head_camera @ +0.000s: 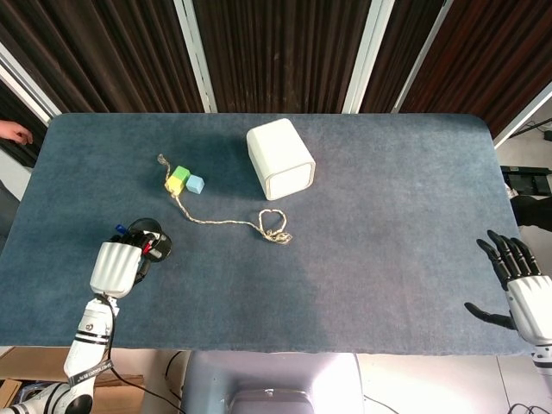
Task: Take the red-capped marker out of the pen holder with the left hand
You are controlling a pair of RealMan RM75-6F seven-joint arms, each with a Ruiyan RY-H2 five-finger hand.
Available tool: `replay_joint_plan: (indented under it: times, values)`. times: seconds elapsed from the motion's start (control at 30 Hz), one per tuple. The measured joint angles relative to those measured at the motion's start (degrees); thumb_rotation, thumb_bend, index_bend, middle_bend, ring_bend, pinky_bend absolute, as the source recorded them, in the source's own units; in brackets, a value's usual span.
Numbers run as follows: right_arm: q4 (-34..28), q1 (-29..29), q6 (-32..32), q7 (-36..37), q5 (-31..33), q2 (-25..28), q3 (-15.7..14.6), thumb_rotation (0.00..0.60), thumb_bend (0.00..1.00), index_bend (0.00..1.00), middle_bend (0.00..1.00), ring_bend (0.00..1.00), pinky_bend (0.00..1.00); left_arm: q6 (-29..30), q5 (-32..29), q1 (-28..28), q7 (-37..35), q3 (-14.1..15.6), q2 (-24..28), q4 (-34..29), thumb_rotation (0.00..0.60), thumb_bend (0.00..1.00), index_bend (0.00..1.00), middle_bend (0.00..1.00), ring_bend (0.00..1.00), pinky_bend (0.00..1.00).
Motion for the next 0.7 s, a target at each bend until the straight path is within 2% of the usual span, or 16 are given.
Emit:
replay_joint_plan:
  times: [0.33, 0.7]
  values:
    - [0.30, -0.01, -0.35, 0.35, 0.11, -0.26, -0.12, 0.600, 0.05, 0.00, 0.09, 0.00, 0.07, 1.24, -0.73, -0.94, -0.90, 0.14, -1.74, 3.36, 0.600, 0.37, 0.46, 0.49, 0.55, 0.54]
    - [0.42, -0.08, -0.58, 0.61, 0.35, -0.29, -0.18, 0.600, 0.05, 0.00, 0.09, 0.00, 0.07, 1.21, -1.44, -2.17, -2.40, 0.41, -3.40, 6.48, 0.600, 0.40, 0.52, 0.54, 0.59, 0.56]
